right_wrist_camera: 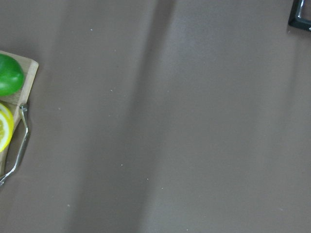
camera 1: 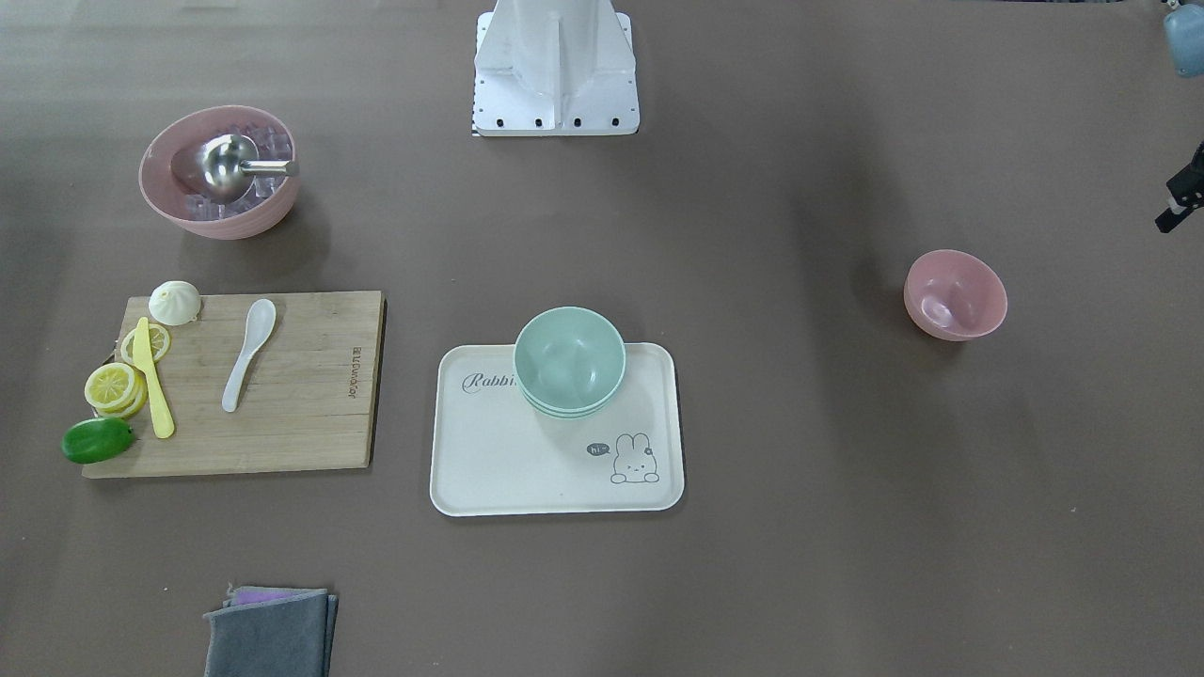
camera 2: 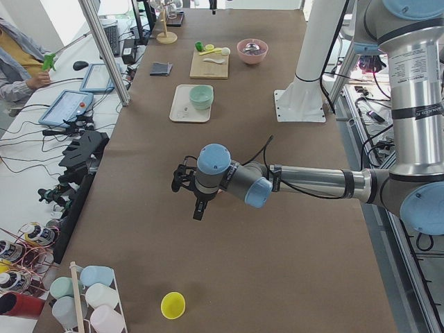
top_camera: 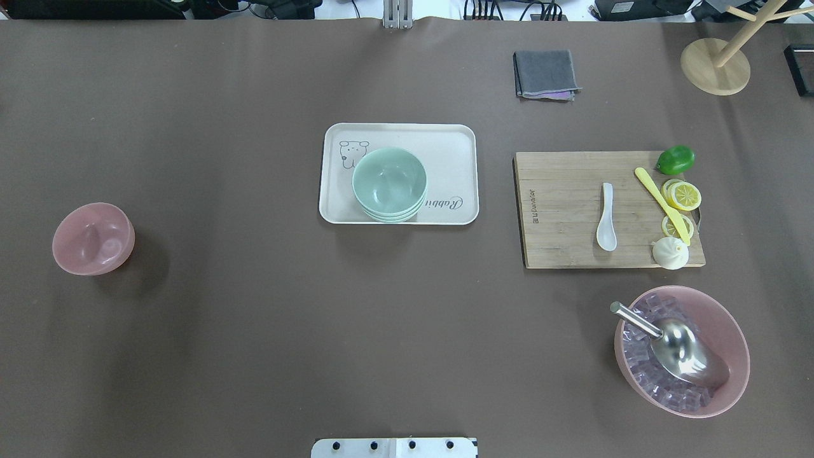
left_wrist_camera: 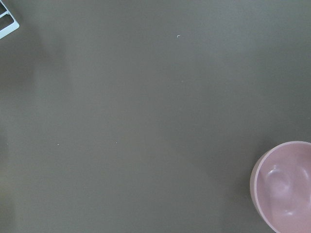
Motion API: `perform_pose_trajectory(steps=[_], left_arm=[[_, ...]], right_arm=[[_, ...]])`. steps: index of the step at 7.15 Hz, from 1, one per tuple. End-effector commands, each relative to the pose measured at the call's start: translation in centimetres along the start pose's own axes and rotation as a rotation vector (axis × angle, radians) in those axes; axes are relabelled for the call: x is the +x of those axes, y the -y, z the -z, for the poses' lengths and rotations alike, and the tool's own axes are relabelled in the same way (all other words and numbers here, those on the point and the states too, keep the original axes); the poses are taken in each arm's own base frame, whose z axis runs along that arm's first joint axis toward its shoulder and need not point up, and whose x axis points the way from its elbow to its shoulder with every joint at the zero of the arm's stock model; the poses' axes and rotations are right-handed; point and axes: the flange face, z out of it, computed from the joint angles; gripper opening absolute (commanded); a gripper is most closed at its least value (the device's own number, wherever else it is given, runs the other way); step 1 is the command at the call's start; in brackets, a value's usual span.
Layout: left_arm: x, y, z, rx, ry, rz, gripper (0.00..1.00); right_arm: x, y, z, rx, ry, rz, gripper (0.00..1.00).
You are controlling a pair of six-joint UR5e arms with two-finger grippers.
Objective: Stack pink bowl on green and place spoon
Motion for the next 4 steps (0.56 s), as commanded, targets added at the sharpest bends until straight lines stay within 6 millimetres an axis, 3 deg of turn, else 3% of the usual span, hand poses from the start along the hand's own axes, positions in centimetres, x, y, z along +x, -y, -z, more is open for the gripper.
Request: perform_pose_trajectory(steps=[1,4], left_arm=[[0.08,-0.10,0.02,0.002,-0.005,0.001,0.97],[0.58,-0.70,-0.44,-0.017,-0.054,-0.009,0.97]], right_arm=[[-0.19,-0.35,-0.11,0.002,0.023,-0.002,1.00],[-1.13,0.10,0.35,0.013,0.071,-0.081,1.00]])
